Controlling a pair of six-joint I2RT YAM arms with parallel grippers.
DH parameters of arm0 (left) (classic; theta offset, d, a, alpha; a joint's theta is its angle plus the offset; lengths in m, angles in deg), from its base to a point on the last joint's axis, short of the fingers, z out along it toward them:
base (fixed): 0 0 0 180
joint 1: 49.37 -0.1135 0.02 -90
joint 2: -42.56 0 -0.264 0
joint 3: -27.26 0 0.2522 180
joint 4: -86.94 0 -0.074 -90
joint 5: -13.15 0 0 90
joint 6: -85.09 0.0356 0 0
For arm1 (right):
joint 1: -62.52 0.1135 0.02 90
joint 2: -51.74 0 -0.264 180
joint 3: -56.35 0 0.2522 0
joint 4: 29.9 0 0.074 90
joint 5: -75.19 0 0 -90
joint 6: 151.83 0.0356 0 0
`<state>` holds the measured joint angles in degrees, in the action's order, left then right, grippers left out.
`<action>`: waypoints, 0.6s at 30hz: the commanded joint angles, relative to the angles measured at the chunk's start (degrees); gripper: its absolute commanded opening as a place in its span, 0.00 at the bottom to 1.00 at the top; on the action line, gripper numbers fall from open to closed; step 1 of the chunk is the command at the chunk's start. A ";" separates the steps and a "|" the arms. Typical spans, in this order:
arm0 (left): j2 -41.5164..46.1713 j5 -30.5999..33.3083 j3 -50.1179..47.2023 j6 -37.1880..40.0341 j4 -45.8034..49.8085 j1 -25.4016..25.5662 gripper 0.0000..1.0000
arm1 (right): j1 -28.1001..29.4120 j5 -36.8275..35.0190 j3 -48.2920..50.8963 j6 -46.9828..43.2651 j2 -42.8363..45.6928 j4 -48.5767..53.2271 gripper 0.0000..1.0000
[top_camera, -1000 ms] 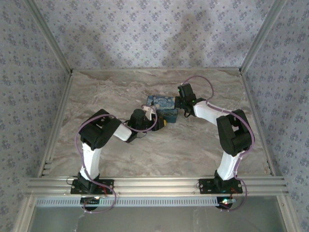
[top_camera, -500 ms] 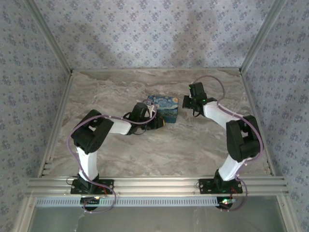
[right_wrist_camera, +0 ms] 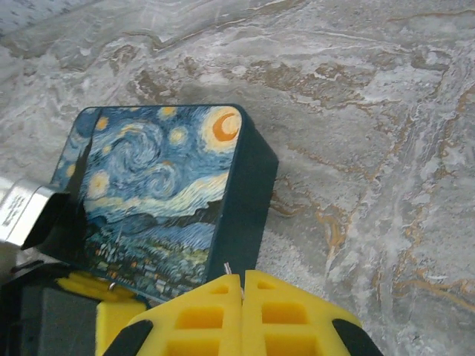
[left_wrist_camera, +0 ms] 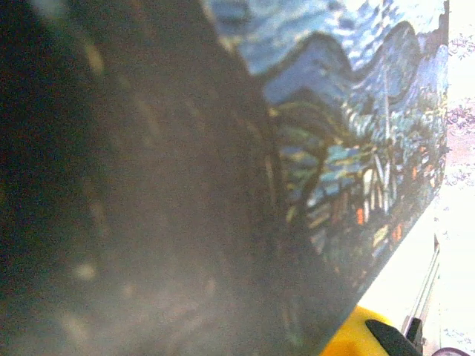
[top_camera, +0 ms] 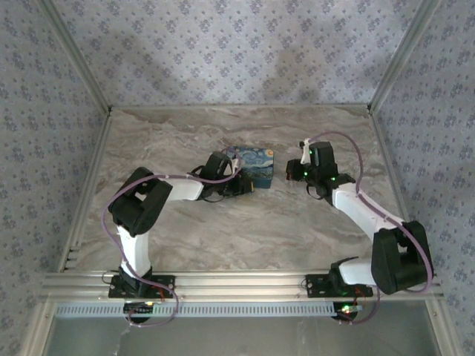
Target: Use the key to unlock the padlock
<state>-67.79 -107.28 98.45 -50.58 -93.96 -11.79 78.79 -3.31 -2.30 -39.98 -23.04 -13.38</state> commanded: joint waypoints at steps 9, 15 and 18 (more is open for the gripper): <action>-1.96 -0.10 -5.50 -4.00 3.07 -0.14 0.21 | 3.87 -1.89 1.04 1.12 -4.56 -2.94 0.00; -2.68 1.67 -6.36 -3.41 2.36 0.01 0.20 | 4.99 -3.50 -0.39 0.94 -7.17 -3.34 0.00; -2.77 1.94 -7.02 -3.49 1.12 0.12 0.20 | 5.39 -5.77 -1.16 1.02 -8.60 -2.78 0.00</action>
<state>-67.79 -105.95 94.61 -50.38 -101.26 -11.72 83.82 -6.13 -1.18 -39.50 -30.49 -15.91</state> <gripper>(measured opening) 0.199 0.060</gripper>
